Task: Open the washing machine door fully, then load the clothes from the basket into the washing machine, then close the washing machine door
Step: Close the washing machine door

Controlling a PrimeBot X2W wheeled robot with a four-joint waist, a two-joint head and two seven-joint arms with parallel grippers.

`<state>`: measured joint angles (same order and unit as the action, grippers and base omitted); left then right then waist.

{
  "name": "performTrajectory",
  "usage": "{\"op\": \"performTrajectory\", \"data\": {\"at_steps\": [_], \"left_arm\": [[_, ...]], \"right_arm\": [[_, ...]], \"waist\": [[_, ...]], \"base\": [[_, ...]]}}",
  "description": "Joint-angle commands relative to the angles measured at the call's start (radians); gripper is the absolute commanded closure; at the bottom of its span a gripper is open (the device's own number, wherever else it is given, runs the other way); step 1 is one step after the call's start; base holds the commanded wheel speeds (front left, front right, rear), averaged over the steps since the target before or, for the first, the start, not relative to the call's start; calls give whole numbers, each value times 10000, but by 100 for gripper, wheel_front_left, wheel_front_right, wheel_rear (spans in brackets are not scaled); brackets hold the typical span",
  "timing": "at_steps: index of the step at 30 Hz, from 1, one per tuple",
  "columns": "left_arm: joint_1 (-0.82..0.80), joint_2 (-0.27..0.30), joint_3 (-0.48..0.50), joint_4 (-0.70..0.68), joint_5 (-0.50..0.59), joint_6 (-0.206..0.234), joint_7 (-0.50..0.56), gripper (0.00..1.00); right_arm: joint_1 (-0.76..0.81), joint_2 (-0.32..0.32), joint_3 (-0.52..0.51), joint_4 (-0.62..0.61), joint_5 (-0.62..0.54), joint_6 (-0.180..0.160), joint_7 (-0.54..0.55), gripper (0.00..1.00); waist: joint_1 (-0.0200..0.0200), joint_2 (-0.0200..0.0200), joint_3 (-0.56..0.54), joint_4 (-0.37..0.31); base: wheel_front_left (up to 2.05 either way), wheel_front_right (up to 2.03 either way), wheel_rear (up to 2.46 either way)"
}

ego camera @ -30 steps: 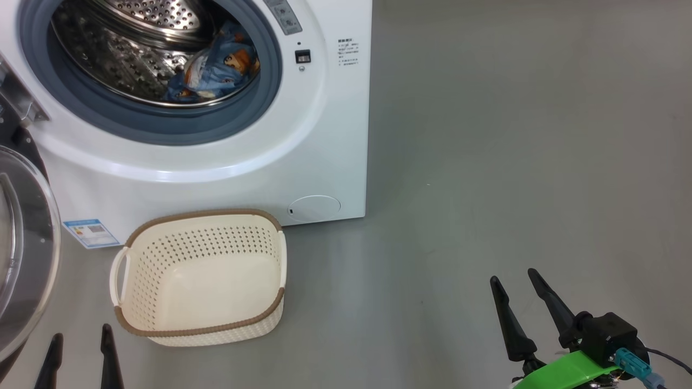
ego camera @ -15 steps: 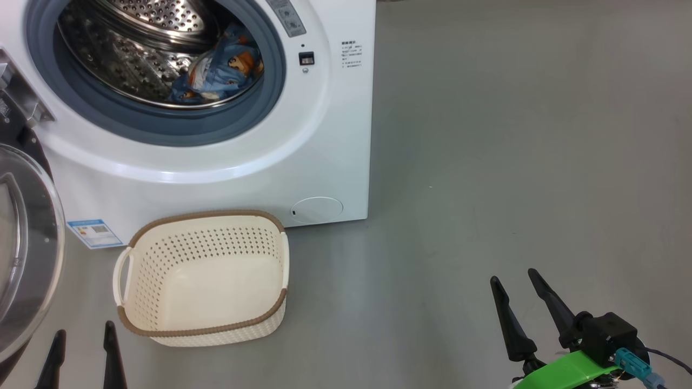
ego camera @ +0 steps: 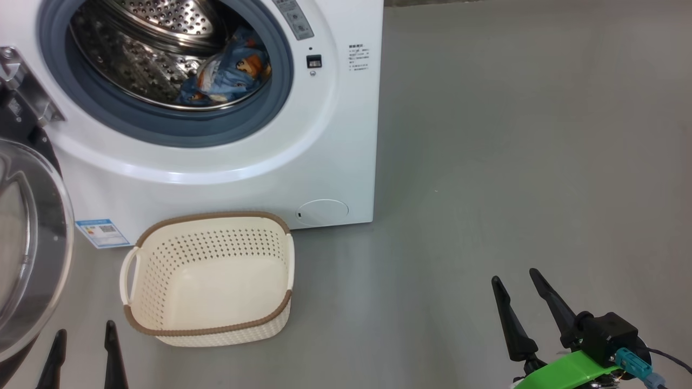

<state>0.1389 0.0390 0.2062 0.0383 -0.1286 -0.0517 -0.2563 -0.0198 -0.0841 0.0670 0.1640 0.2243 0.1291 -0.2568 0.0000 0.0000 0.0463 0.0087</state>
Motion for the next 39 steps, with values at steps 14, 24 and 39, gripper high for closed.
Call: {"op": "performTrajectory", "data": {"at_steps": [14,24,39], "left_arm": [[22,112,118,-274,-32,194,-55,0],[261,112,47,-351,-96,344,-55,0],[437,112,-10,-189,-194,810,-55,0]], "right_arm": [[48,-182,428,-113,-34,16,-49,0],[146,-185,551,-111,46,16,-49,0],[175,-88,764,-20,80,16,-49,0]], "waist": [[0,0,-480,1045],[0,0,-665,2157],[0,0,-707,4101]], "base": [[0,0,0],[0,0,0],[0,0,0]]}}
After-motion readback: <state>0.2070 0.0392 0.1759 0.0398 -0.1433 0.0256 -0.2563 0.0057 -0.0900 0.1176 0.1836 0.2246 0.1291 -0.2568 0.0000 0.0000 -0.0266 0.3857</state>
